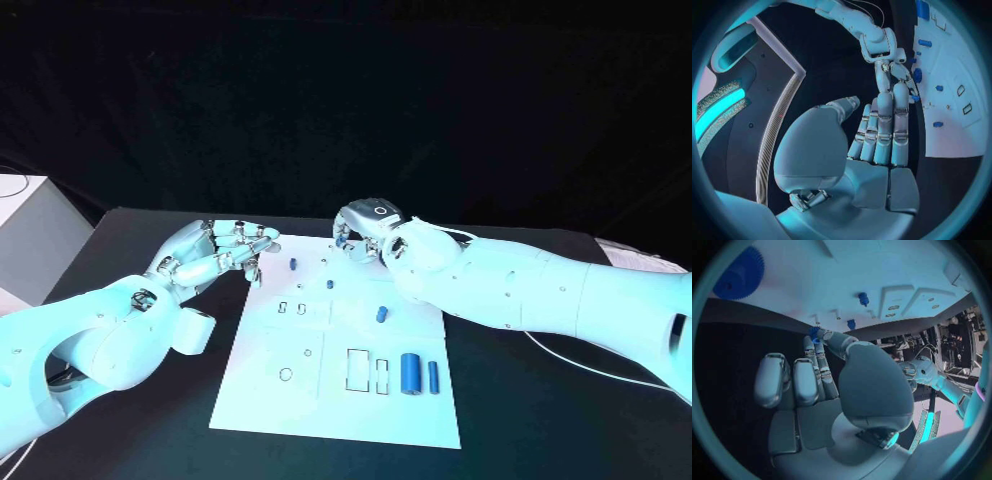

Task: Assemble the parts on the task board

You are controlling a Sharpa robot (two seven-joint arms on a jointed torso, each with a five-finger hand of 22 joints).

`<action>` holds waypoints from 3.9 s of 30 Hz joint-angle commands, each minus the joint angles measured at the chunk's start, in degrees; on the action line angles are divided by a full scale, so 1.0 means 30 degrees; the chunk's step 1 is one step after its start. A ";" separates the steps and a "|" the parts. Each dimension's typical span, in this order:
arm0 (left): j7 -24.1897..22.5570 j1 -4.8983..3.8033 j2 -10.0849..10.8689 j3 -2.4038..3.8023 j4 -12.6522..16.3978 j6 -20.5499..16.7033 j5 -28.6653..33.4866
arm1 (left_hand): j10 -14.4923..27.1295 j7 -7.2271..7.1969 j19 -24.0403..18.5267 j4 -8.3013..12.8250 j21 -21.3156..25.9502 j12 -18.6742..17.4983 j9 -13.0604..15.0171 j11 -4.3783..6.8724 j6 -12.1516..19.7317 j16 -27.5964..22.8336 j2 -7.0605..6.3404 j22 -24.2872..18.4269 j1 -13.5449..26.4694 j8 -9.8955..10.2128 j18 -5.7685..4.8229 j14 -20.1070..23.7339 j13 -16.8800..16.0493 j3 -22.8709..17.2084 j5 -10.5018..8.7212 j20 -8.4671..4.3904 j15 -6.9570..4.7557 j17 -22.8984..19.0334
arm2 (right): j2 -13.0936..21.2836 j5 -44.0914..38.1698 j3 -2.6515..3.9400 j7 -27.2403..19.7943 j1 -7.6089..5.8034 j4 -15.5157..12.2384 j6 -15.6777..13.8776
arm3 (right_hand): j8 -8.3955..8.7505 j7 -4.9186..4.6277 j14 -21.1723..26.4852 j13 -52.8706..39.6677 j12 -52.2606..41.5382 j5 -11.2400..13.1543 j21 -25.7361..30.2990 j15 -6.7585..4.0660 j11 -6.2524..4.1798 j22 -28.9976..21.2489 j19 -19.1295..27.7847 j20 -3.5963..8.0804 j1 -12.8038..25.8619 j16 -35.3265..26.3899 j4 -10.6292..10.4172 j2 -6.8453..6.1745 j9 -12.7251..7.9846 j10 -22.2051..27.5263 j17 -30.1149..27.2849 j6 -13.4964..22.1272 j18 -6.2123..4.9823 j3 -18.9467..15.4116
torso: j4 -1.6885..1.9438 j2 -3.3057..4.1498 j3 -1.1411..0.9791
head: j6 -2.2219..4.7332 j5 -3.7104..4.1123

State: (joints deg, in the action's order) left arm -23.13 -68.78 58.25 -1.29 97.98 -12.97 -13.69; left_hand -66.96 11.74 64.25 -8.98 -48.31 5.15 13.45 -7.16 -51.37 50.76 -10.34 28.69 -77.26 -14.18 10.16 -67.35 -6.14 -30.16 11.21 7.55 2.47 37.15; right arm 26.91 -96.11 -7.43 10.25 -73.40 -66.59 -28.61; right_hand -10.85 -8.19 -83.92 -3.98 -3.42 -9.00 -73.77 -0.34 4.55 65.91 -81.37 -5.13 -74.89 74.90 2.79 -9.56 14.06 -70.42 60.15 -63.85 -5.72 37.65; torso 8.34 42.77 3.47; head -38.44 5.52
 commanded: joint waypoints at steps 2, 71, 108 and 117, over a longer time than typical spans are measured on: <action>-0.0107 -0.0029 -0.0081 0.0016 0.0107 0.0285 -0.0020 | 0.0088 -0.0022 -0.0160 -0.0012 -0.0131 0.0079 0.0031 -0.0002 0.0168 0.0053 0.0071 0.0036 0.0191 0.0036 0.0087 0.0161 -0.0031 -0.0142 -0.0054 -0.0034 -0.0004 -0.0036 | -0.0393 -0.1281 0.0010 0.0397 0.0047 0.0379 -0.1046 | -0.0101 -0.0042 -0.0269 -0.0037 -0.0068 -0.0034 -0.0110 -0.0079 -0.0058 0.0071 -0.0178 0.0018 -0.0250 0.0122 0.0087 -0.0058 0.0060 -0.0137 0.0040 0.0153 0.0366 0.0093 | 0.0151 0.0074 0.0023 | 0.0058 -0.0034; -0.0050 -0.0051 -0.0294 0.0018 0.0057 0.0189 -0.0111 | 0.0139 -0.0020 -0.0454 0.0193 -0.0481 0.0170 0.0108 -0.0001 0.0178 0.0104 0.0195 0.0281 -0.0005 -0.0033 0.0108 0.0241 -0.0089 -0.0370 -0.0040 -0.0004 -0.0002 -0.0105 | -0.1561 -0.2414 -0.0193 0.0310 0.0464 0.2067 0.0256 | -0.0137 -0.0063 -0.0200 -0.0010 -0.0033 0.0230 -0.0001 -0.0035 -0.0010 -0.0040 -0.0057 -0.0024 0.0099 0.0091 0.0044 -0.0335 0.0240 -0.0031 -0.0167 0.0297 0.0335 0.0138 | 0.0391 0.0211 0.0162 | -0.0364 -0.0315; -0.0681 -0.0088 0.0172 0.0018 -0.0306 0.2145 0.0093 | 0.0284 -0.0009 -0.0670 0.0201 -0.0702 0.0176 0.0133 -0.0042 0.0305 0.0112 0.0012 0.0434 0.0158 -0.0011 0.0103 0.0352 -0.0105 -0.0312 -0.0067 0.0042 0.0046 -0.0162 | 0.4065 0.2127 0.0098 0.0403 -0.0366 -0.3473 -0.1742 | 0.1176 0.0098 -0.0282 -0.1060 -0.2297 0.0296 0.2663 -0.0381 -0.0512 -0.2548 0.0247 0.0160 -0.0181 -0.0159 -0.1234 -0.1299 0.0257 -0.1694 -0.1060 0.1565 -0.0111 -0.1311 | -0.0069 0.0267 0.0109 | 0.0016 -0.0241; -0.0857 -0.0117 0.0425 0.0020 -0.0576 0.2563 0.0562 | 0.0304 -0.0043 -0.0705 0.0230 -0.0753 0.0181 0.0138 -0.0026 0.0331 0.0117 -0.0030 0.0468 0.0155 -0.0008 0.0107 0.0375 -0.0109 -0.0307 -0.0062 0.0048 0.0043 -0.0169 | 0.5804 0.8816 0.0177 -0.0211 -0.0793 -0.3805 0.0581 | 0.1068 0.0080 -0.0822 -2.3126 -2.3969 -0.0856 0.0656 -0.0468 -0.0353 0.0203 -0.0296 0.0181 0.0385 0.2486 -0.2299 -0.0949 0.0580 -0.3210 0.2916 0.3107 0.0369 -0.5327 | -0.0089 0.0277 0.0043 | 0.0044 0.0061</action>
State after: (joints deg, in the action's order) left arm -24.23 -69.00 59.48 -1.27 96.31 -7.80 -13.29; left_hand -66.55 11.65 62.44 -8.53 -50.31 5.32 13.80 -7.17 -50.67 50.76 -10.34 30.00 -77.26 -14.18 10.16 -66.61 -6.41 -30.92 11.20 7.78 2.56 36.69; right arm 44.05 -79.21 -6.90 11.01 -75.72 -77.91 -31.06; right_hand -7.15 -7.98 -84.02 -59.96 -56.51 -11.21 -71.48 -2.00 2.85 66.03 -81.97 -4.24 -73.43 81.80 -3.62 -13.73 15.62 -80.45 68.23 -54.84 -5.22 22.38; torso 8.03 43.59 3.61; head -38.21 5.32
